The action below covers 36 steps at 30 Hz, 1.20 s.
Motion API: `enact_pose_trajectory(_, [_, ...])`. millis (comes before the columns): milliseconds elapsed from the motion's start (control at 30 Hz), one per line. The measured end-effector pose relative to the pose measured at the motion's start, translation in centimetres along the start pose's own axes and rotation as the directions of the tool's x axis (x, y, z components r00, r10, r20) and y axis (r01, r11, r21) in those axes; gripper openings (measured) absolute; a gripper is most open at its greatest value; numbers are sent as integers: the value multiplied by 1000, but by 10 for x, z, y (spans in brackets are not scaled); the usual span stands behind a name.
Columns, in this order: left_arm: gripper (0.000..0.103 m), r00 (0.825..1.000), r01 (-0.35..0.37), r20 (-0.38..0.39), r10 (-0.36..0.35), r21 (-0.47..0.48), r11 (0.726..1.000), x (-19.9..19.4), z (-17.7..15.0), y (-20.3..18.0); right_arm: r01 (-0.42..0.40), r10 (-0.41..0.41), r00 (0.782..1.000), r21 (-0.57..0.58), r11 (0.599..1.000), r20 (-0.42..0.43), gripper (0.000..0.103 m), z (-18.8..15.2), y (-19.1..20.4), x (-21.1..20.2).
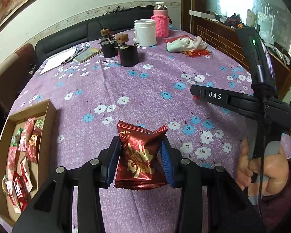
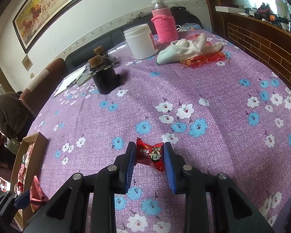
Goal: Organize snacks
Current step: 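Carry both held red candies over the cardboard box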
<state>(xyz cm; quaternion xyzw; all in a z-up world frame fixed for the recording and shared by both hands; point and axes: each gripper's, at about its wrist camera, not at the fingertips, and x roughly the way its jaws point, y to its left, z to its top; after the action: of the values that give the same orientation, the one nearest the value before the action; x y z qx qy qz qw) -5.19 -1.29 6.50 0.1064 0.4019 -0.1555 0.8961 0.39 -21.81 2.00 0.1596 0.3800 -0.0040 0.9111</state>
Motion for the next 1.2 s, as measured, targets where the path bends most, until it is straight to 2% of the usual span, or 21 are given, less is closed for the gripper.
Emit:
enact_pose_trajectory(433, [39, 1000, 30, 13, -28, -156, 987, -25, -17, 47, -6, 8, 1000, -53, 999, 25, 31, -6, 19, -18])
enact_pose_trajectory(800, [39, 996, 87, 32, -82, -214, 973, -42, -34, 66, -47, 51, 998, -124, 991, 27, 31, -36, 45, -61])
enact_pose_trajectory(1200, [39, 991, 126, 70, -111, -282, 951, -65, -47, 92, -102, 110, 993, -176, 979, 39, 30, -53, 76, -87])
